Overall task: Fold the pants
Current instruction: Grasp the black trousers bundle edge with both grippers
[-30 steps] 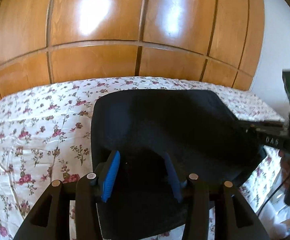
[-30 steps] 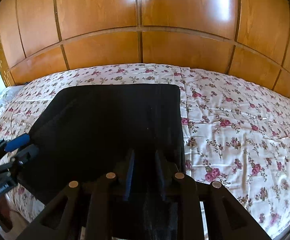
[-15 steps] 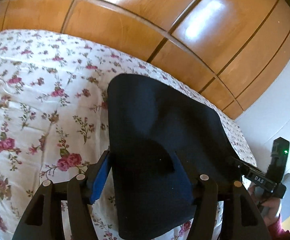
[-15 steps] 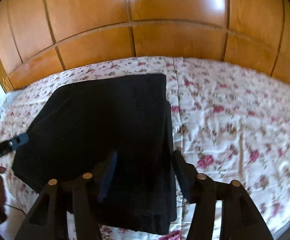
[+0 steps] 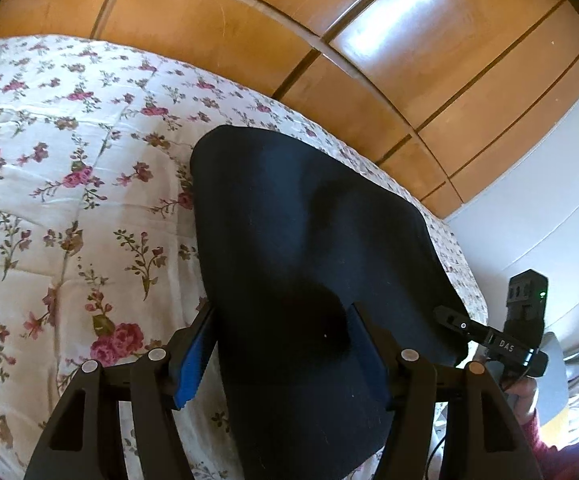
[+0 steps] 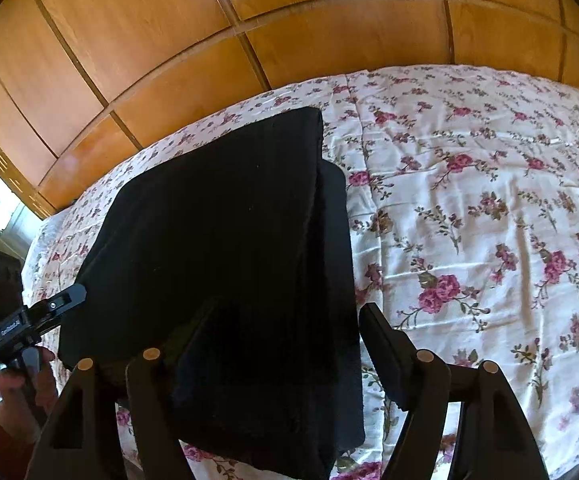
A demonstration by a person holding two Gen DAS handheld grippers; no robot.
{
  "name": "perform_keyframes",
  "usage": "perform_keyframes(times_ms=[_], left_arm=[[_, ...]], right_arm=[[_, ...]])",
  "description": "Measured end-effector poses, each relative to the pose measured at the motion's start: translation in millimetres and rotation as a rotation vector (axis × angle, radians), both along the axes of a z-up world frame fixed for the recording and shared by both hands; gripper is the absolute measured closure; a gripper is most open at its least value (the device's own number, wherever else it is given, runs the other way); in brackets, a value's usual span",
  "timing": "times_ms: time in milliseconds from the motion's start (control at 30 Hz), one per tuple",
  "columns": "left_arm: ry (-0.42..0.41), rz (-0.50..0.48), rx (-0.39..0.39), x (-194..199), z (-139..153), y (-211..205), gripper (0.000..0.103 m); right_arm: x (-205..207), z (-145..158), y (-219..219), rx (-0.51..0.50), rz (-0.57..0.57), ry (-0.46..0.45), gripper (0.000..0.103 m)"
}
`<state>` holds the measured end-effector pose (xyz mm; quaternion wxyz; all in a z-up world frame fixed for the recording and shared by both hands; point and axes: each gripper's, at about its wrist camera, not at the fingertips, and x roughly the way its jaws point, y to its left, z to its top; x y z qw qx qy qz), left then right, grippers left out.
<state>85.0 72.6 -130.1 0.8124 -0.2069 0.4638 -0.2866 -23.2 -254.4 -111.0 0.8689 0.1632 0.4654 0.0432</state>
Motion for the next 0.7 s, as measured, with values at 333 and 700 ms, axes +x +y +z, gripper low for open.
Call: perform_keyframes(times_ms=[333,700], left_arm=[[0.085,0.029,-0.218,9,-15,22,0.038],[0.137,0.003,-0.296,21,-19,30,0.038]], right_arm=[[5,-22,-18,0.213,0.009,0.056,0.026],[5,-30,-17,0.281,0.098,0.049,0.023]])
